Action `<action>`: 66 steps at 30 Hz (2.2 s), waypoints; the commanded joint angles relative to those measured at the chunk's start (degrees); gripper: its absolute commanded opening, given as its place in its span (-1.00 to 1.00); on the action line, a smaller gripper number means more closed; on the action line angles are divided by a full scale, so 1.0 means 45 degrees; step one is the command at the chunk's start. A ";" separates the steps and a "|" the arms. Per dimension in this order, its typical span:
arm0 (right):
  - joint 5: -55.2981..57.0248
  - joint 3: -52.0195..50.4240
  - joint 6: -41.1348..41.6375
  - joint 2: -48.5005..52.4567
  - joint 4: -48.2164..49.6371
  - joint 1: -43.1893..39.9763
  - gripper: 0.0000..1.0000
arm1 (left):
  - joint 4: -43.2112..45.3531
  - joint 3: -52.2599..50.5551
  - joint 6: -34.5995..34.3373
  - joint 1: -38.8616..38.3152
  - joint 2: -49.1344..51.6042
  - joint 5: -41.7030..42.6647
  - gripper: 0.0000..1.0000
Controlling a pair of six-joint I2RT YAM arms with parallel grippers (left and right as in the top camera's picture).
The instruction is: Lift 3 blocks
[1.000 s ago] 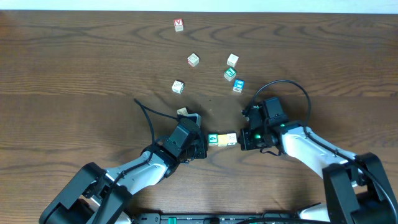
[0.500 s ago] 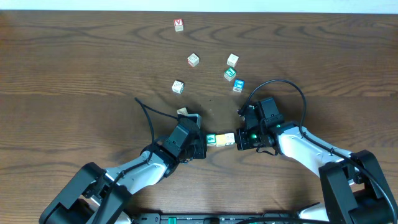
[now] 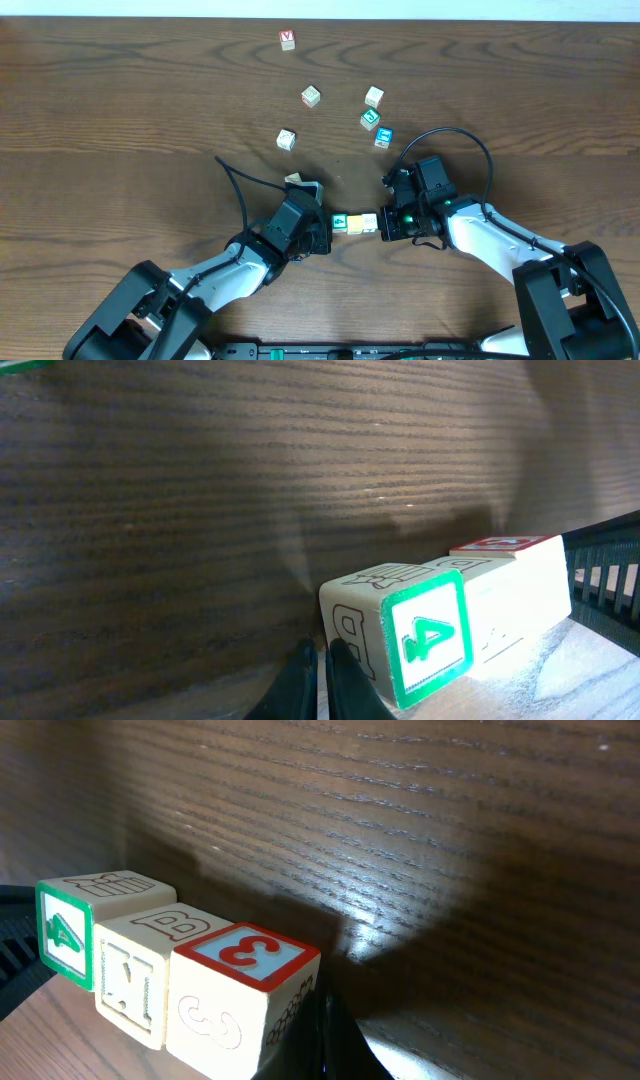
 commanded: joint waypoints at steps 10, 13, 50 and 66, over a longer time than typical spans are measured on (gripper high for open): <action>-0.1180 -0.0073 0.0185 0.0359 -0.0053 0.0262 -0.98 | 0.0141 0.0024 0.0010 -0.0058 0.0131 0.0860 -0.86; -0.1588 -0.0073 0.0189 0.0359 -0.0039 0.0262 -0.98 | 0.0209 0.0024 0.0330 -0.0058 0.0131 0.1277 -0.85; -0.1953 -0.0049 0.0194 -0.0665 -0.0340 0.0287 -0.98 | 0.0223 0.0029 0.0627 -0.0058 -0.0194 0.1817 -0.86; -0.1943 -0.0049 0.0189 -0.1277 -0.0554 0.0287 -0.98 | 0.0223 0.0029 0.0622 -0.0058 -0.0350 0.1817 -0.86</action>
